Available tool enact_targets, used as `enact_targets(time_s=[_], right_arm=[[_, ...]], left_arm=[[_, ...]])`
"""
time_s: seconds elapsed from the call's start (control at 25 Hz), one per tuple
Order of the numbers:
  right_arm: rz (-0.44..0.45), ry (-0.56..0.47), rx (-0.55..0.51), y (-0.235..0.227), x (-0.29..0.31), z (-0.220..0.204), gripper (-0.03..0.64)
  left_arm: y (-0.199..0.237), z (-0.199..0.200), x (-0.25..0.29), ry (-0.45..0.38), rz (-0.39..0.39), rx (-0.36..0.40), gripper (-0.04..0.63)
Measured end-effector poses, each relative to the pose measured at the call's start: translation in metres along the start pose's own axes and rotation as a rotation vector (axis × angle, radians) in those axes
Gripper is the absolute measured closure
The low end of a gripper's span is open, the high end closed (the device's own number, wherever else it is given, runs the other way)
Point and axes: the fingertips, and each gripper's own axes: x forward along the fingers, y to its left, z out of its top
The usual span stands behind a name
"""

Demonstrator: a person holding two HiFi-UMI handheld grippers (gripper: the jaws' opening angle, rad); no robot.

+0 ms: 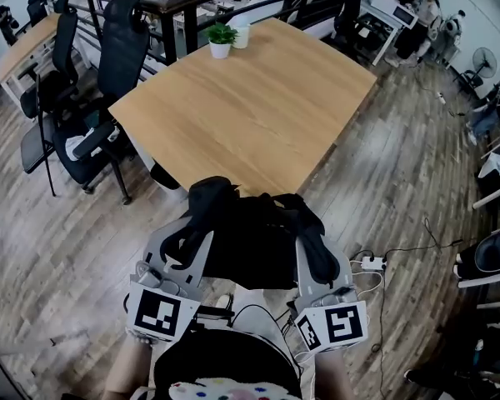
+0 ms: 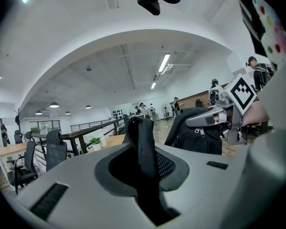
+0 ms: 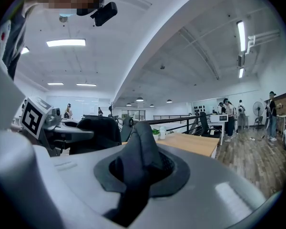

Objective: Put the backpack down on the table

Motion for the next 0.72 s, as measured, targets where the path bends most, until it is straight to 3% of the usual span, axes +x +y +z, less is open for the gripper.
enact_targets(time_s=[0.44, 0.72], right_arm=[[0.038, 0.006, -0.014, -0.045, 0.055, 0.016, 0.555], [0.072, 0.003, 0.002, -0.075, 0.100, 0.017, 0.555]], left_arm=[[0.023, 0.013, 0.060, -0.002, 0.020, -0.005, 0.536], [0.044, 0.012, 0.101, 0.009, 0.073, -0.041, 0.536]])
